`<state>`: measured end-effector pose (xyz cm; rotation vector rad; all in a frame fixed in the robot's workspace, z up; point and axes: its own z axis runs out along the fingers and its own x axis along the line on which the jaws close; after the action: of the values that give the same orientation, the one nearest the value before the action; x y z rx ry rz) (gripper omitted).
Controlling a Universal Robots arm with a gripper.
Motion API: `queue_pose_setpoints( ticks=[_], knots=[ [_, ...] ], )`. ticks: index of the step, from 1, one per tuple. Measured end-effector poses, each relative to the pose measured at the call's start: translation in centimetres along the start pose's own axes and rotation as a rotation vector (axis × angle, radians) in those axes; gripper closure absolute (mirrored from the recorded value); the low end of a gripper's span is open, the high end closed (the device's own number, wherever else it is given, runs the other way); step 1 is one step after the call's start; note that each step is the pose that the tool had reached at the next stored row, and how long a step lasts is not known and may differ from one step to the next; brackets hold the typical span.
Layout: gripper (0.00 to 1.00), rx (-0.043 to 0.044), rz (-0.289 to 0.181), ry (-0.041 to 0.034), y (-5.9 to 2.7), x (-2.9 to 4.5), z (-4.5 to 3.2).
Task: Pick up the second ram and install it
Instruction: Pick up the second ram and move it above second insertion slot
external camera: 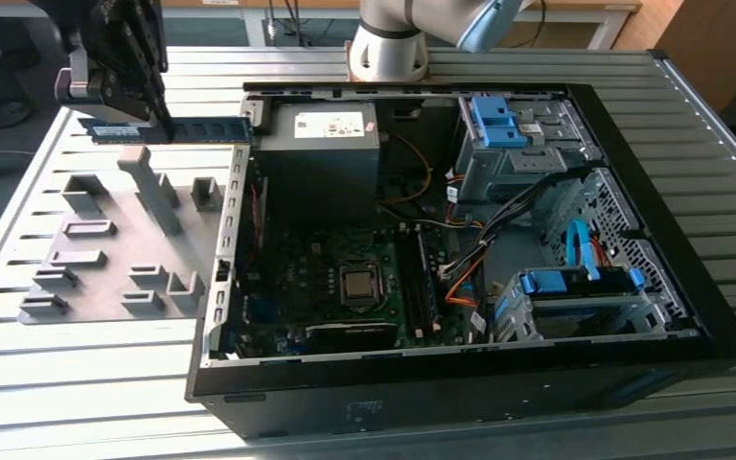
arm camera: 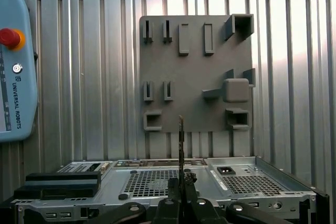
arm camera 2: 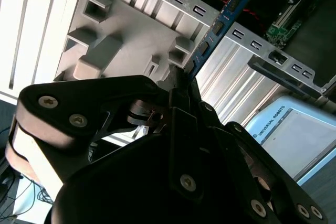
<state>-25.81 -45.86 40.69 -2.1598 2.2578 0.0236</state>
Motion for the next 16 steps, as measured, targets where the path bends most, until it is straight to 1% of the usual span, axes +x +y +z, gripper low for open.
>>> queue_pose_setpoints(
  ticks=[16],
  knots=[
    [0.85, 0.0000, 0.000, 0.0000, -0.56, -0.02, 0.00]
  ],
)
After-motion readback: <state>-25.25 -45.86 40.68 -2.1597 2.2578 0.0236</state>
